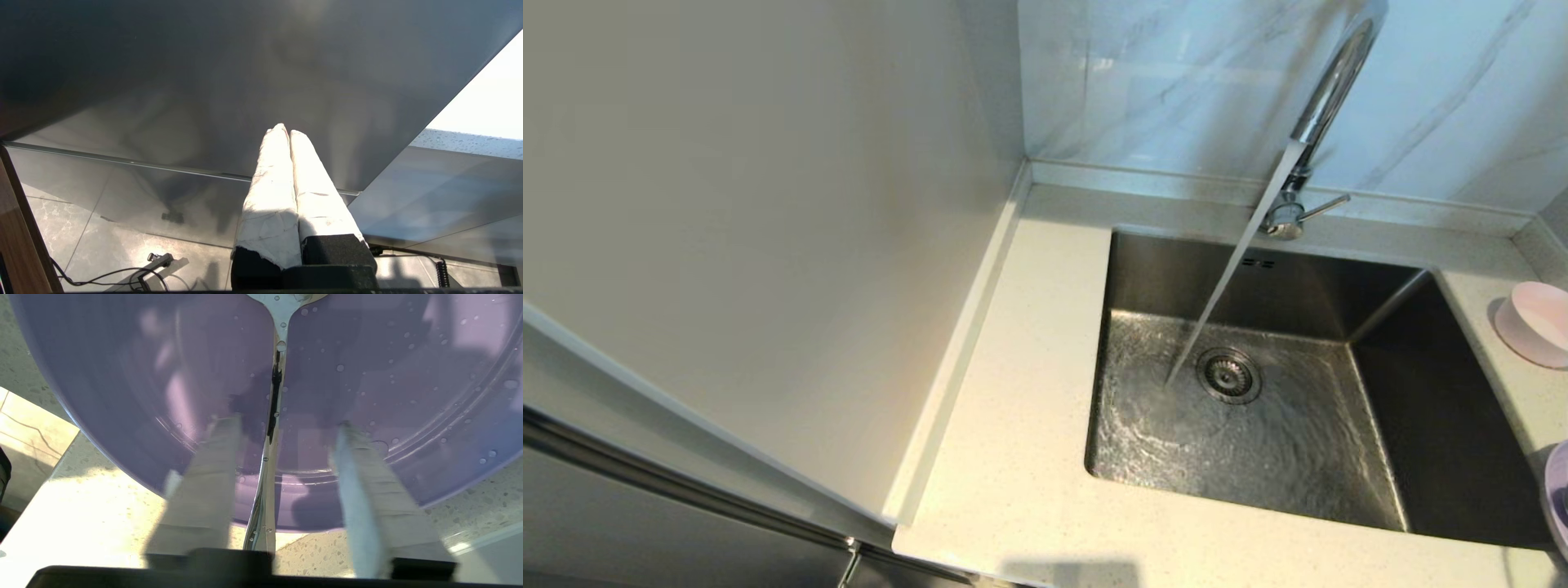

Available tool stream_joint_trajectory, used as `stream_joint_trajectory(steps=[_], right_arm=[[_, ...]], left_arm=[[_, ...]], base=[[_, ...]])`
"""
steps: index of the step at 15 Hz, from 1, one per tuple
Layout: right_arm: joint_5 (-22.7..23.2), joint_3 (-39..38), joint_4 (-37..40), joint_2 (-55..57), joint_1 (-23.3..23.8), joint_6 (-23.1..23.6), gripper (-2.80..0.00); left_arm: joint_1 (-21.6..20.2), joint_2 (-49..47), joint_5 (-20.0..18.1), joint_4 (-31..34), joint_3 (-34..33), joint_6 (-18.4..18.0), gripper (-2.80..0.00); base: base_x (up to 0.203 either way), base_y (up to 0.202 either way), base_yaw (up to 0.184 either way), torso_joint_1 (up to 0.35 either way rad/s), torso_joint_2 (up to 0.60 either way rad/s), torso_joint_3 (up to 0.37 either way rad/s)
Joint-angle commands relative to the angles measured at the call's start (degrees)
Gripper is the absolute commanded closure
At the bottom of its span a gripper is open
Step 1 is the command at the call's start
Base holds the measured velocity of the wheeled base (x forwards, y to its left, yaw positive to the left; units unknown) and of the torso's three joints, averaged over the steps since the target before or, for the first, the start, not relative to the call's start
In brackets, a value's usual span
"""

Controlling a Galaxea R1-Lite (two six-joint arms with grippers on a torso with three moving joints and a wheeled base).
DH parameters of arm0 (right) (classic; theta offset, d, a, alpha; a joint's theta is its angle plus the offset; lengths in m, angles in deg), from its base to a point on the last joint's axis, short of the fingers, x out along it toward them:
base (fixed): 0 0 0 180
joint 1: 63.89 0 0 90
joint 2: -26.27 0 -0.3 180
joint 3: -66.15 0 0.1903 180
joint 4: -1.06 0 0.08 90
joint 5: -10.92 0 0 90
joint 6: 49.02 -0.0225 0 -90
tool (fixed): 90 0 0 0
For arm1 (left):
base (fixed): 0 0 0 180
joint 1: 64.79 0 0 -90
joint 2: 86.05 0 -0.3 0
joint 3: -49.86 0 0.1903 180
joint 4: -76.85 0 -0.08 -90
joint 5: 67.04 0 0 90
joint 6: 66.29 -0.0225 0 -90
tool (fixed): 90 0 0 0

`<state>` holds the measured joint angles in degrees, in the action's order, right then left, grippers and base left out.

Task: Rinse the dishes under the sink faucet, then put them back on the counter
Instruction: Pick up the spoon

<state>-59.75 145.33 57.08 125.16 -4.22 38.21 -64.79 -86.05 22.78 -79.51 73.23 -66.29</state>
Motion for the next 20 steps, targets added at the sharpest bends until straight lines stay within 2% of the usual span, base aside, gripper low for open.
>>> stream_joint_trajectory(steps=[1, 8, 11, 13, 17, 18, 20], right_arm=[[0.1, -0.2, 0.2, 0.0, 0.0, 0.5, 0.0], [0.4, 1.1, 0.2, -0.2, 0.0, 0.1, 0.0], [0.3, 5.7, 2.9, -2.6, 0.0, -5.6, 0.0], [0.4, 9.4, 7.6, -4.2, 0.0, -6.7, 0.0], [0.9, 10.3, 8.4, -8.5, -0.1, -8.0, 0.0], [1.9, 10.5, 8.4, -10.0, -1.4, -10.8, 0.0], [4.6, 10.6, 8.3, -13.2, -8.6, -18.3, 0.0]], left_arm=[[0.0, 0.0, -0.1, 0.0, 0.0, 0.0, 0.0], [0.0, 0.0, 0.0, 0.0, 0.0, 0.0, 0.0], [0.0, 0.0, 0.0, 0.0, 0.0, 0.0, 0.0], [0.0, 0.0, 0.0, 0.0, 0.0, 0.0, 0.0], [0.0, 0.0, 0.0, 0.0, 0.0, 0.0, 0.0], [0.0, 0.0, -0.1, 0.0, 0.0, 0.0, 0.0], [0.0, 0.0, 0.0, 0.0, 0.0, 0.0, 0.0]], base=[[0.0, 0.0, 0.0, 0.0, 0.0, 0.0], [0.0, 0.0, 0.0, 0.0, 0.0, 0.0], [0.0, 0.0, 0.0, 0.0, 0.0, 0.0], [0.0, 0.0, 0.0, 0.0, 0.0, 0.0], [0.0, 0.0, 0.0, 0.0, 0.0, 0.0], [0.0, 0.0, 0.0, 0.0, 0.0, 0.0], [0.0, 0.0, 0.0, 0.0, 0.0, 0.0]])
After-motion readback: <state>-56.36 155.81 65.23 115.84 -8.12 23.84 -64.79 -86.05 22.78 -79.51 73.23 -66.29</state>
